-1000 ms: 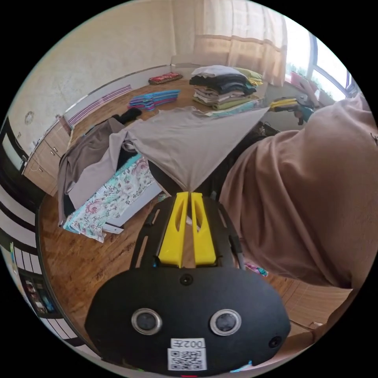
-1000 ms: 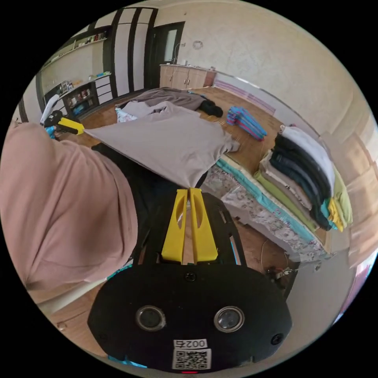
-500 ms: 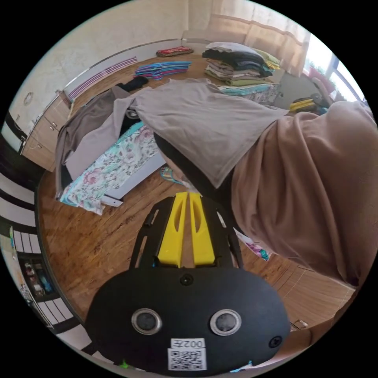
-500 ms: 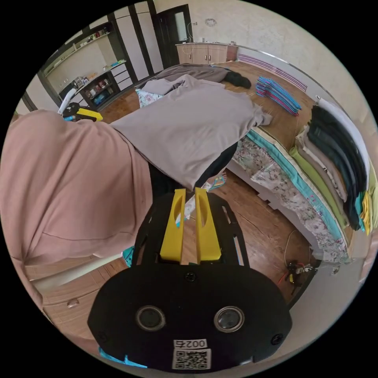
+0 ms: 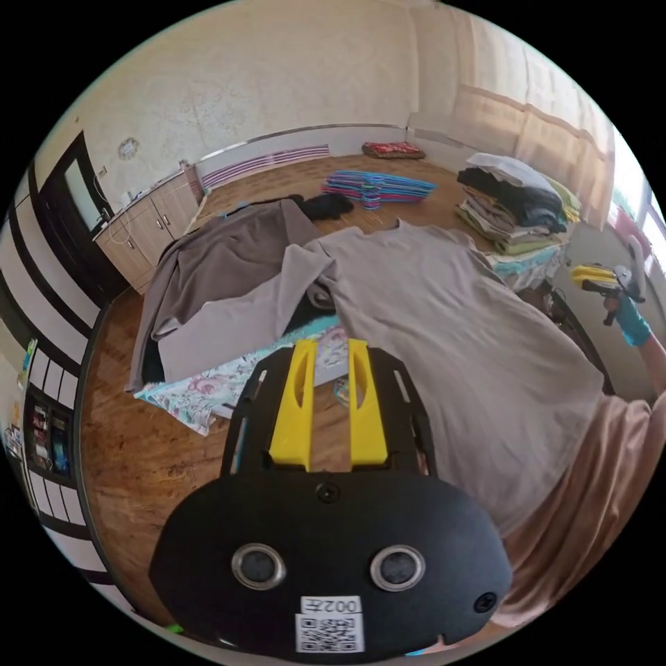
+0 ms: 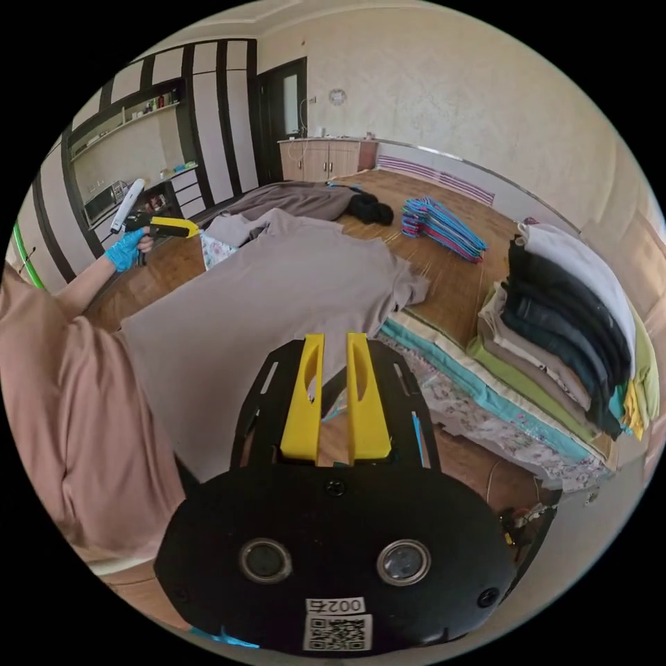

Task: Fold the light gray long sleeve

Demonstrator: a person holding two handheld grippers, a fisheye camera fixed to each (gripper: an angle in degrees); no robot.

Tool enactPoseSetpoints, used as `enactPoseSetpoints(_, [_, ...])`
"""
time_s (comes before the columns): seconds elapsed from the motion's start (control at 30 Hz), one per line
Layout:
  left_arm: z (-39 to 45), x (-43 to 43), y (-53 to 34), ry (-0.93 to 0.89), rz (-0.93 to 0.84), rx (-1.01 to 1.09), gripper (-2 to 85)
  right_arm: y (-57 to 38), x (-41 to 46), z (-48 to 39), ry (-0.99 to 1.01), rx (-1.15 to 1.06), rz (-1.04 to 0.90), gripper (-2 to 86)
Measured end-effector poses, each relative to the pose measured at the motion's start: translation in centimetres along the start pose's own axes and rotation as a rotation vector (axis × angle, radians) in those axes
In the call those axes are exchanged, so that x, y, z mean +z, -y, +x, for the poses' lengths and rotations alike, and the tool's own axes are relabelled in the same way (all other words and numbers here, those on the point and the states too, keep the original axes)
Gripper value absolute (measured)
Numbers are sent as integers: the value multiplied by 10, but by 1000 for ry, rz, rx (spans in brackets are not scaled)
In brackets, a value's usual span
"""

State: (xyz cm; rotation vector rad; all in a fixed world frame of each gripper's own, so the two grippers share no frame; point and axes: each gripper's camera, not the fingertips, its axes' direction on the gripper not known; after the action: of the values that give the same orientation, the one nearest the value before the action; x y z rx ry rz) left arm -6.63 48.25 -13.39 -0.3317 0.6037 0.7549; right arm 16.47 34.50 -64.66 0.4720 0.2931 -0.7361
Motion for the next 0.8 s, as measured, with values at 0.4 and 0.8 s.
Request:
enactPoseSetpoints(0.4, [-56,113,47,181,-88,-106,79,96,234,65,49,-14,66,64])
enactPoseSetpoints(0.8, [-129,155,-7,183,-106,-184,115,203,515,80,145,-12,18,127])
